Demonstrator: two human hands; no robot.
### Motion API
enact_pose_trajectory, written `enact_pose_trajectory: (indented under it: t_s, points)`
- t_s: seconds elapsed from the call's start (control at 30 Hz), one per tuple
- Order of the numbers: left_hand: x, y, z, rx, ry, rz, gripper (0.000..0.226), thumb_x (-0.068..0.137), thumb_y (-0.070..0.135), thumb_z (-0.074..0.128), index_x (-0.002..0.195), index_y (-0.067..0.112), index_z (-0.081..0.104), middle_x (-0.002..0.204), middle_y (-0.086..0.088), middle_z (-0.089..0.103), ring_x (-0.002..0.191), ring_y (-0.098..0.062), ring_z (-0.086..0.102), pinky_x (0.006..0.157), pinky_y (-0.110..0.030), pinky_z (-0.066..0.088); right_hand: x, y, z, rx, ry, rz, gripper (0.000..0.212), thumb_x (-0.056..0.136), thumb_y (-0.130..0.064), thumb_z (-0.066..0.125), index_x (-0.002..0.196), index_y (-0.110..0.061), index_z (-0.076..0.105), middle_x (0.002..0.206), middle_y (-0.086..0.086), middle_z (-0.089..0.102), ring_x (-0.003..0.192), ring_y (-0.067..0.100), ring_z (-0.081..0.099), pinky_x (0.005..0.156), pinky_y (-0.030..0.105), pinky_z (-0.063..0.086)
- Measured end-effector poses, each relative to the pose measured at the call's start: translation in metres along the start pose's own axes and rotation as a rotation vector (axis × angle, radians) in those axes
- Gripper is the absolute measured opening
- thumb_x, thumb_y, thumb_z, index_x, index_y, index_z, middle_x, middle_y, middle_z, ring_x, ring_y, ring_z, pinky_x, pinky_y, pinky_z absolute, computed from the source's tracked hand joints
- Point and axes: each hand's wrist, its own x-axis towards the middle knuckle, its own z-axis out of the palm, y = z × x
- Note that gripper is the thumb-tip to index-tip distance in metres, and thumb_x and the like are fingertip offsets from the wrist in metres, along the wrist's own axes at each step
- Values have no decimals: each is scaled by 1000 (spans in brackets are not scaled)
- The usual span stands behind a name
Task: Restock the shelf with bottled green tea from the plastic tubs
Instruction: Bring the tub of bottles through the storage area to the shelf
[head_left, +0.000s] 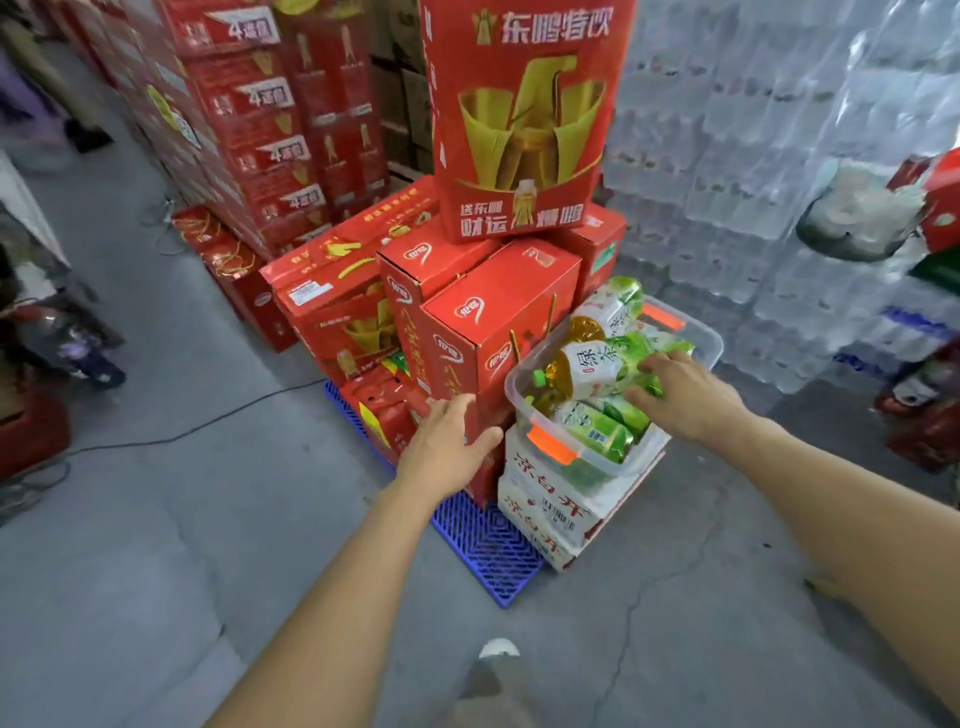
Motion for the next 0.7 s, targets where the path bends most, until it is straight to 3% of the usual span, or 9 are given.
enact_pose_trajectory:
  t_s: [0.17,0.43,0.57,0.7]
  points:
    - [62,11,23,11,-94,-54,64,96,55,53,151,24,36,148,-6,43,130,-26,51,105,-46,45,69,34,4,-2,-71,42,55,97,-49,51,140,-14,49,141,12,44,128,33,48,97,47,45]
    - [126,26,68,-43,-140,-229,61,100,52,49,150,18,38,145,-8,48,127,-26,53,103,-40,44,195,96,3,-153,-178,-18,54,98,-45,50,142,-13,47,140,17,44,130,36,44,100,44,41]
    - [153,34,104,-240,-45,-501,42,103,35,50,130,3,53,118,-13,63,111,-31,61,94,-41,48,274,136,16,-200,-292,-79,55,96,-45,52,142,-14,46,141,18,43,132,39,39,105,49,41]
    - [169,48,161,-549,146,-895,30,103,35,49,103,6,56,112,-25,64,111,-40,61,94,-45,46,344,164,24,-215,-366,-100,54,97,-46,50,136,-8,50,141,25,42,132,42,35,110,46,33]
